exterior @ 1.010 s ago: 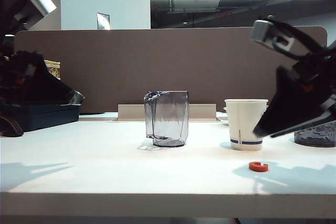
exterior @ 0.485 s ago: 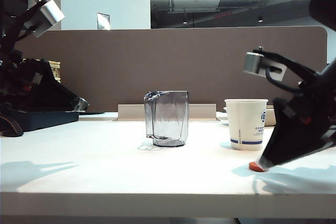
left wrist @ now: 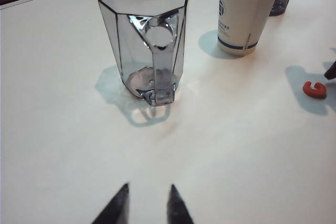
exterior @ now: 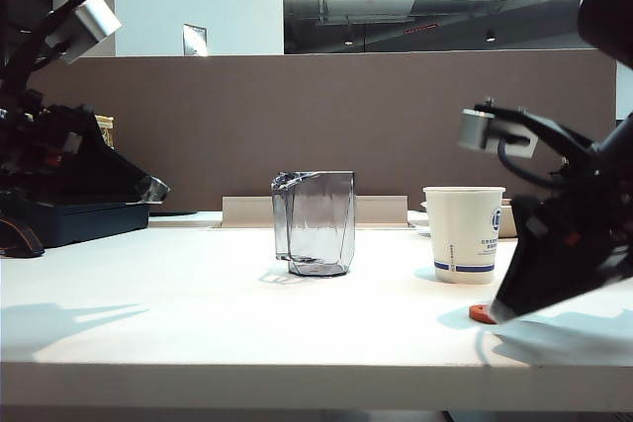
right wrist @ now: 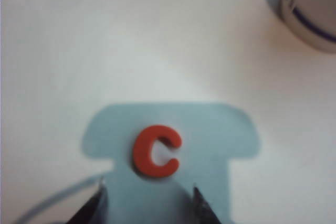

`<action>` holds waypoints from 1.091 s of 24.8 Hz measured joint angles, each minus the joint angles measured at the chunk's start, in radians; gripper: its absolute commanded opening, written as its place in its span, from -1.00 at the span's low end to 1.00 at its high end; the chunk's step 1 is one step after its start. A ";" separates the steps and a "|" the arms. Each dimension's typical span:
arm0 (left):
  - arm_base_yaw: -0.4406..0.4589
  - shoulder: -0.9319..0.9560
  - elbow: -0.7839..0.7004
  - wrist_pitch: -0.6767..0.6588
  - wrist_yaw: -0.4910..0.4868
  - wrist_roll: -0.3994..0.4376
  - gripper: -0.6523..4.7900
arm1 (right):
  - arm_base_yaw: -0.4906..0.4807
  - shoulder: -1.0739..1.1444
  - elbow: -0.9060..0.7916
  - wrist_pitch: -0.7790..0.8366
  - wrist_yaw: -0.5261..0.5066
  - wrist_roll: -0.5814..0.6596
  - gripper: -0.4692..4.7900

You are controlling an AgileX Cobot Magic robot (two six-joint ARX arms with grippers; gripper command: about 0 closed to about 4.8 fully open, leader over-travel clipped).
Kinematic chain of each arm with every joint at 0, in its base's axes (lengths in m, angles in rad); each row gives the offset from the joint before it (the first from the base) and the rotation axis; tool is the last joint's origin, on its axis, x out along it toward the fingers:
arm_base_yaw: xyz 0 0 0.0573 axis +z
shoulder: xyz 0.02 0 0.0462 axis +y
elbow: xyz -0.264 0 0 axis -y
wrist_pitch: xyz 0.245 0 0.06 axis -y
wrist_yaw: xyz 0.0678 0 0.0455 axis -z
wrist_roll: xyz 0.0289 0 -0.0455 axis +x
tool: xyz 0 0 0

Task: Pick up the letter "c" and put it in the paper cup.

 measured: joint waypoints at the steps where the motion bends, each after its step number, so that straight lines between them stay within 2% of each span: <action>1: 0.000 0.000 0.000 0.000 0.000 0.000 -0.43 | 0.000 0.011 0.000 0.000 0.000 0.000 -0.05; 5: 0.000 0.000 0.000 0.000 0.000 0.000 -0.43 | 0.000 0.037 0.003 0.036 -0.001 -0.001 0.03; 27: 0.000 0.000 0.000 0.000 0.000 0.000 -0.43 | 0.000 0.092 0.005 0.135 0.019 0.003 0.02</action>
